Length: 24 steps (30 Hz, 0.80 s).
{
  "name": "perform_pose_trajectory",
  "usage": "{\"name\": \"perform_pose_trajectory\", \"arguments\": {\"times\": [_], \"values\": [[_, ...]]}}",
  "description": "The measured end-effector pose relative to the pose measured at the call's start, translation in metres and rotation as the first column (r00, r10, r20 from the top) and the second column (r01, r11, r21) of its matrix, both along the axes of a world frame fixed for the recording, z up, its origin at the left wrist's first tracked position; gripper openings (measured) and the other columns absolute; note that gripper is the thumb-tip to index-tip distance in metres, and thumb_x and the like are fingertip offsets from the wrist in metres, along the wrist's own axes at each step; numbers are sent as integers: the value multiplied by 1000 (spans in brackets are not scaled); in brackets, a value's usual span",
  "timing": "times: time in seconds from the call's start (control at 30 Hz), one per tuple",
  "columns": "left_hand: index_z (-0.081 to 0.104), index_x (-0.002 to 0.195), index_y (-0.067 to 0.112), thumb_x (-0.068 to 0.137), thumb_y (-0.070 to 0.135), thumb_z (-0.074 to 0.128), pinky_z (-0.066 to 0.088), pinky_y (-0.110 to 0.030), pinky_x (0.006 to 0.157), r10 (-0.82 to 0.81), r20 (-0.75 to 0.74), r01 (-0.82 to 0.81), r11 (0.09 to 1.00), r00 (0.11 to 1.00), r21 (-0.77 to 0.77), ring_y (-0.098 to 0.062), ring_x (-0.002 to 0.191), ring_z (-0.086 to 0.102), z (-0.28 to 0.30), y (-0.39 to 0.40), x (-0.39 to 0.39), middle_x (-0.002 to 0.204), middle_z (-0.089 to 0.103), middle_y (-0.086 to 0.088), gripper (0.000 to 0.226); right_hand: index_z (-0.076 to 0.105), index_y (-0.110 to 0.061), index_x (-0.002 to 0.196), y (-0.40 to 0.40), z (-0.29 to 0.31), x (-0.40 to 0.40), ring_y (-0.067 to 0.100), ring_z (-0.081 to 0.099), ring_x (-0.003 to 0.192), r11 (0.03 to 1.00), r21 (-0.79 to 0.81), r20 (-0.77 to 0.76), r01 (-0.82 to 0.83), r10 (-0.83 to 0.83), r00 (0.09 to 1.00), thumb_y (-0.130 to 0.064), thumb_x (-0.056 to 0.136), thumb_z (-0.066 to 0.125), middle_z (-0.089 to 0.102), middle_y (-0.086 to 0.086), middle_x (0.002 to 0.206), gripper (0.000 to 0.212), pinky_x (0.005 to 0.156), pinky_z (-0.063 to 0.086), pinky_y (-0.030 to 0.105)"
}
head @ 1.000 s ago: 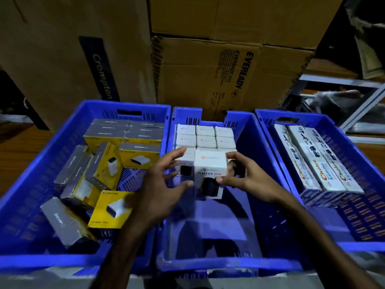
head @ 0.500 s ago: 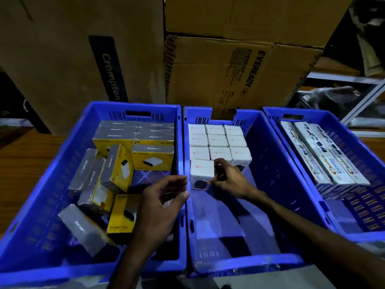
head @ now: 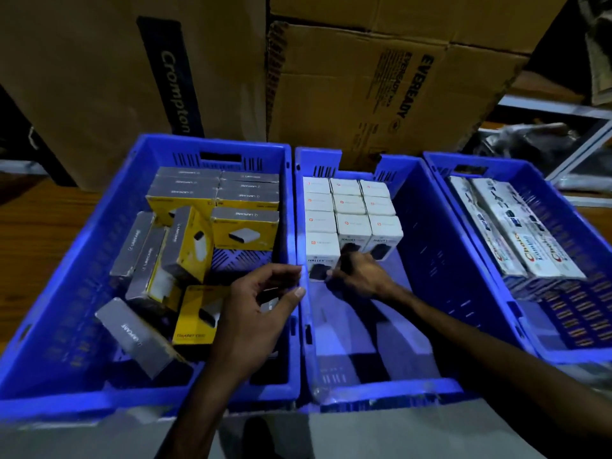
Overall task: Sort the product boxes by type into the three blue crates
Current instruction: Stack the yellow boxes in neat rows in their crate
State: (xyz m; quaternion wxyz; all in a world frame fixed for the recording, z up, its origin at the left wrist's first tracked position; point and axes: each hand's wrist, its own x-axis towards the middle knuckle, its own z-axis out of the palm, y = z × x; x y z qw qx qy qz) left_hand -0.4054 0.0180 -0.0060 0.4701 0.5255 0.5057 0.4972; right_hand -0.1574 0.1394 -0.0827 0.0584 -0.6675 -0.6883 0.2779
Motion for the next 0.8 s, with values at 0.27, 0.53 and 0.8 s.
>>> {"name": "perform_pose_trajectory", "arguments": {"times": [0.27,0.53,0.8], "values": [[77,103,30,89,5,79,63,-34,88,86,-127,-88,996,988,-8,-7,97,76,9,-41,-6,100,80,13,29,54,-21,64,-9,26,29,12,47,62,907,-194,-64,-375,369,927,-28,102,63,55,-5,65,39,63,39,26],[77,107,29,92,17,78,64,-35,79,126,-332,-129,992,935,15,-1,96,73,18,-74,-28,100,76,20,19,71,2,109,-70,85,-12,3,70,71,979,81,-528,-188,202,825,-14,100,66,73,10,92,19,66,47,11],[75,108,32,93,20,78,60,-36,80,105,-437,-97,994,893,40,-1,92,72,17,-56,-99,92,77,17,19,76,-24,105,-115,105,-67,3,73,86,944,323,-493,-70,231,839,-23,96,71,78,-9,94,9,73,54,20]]}}
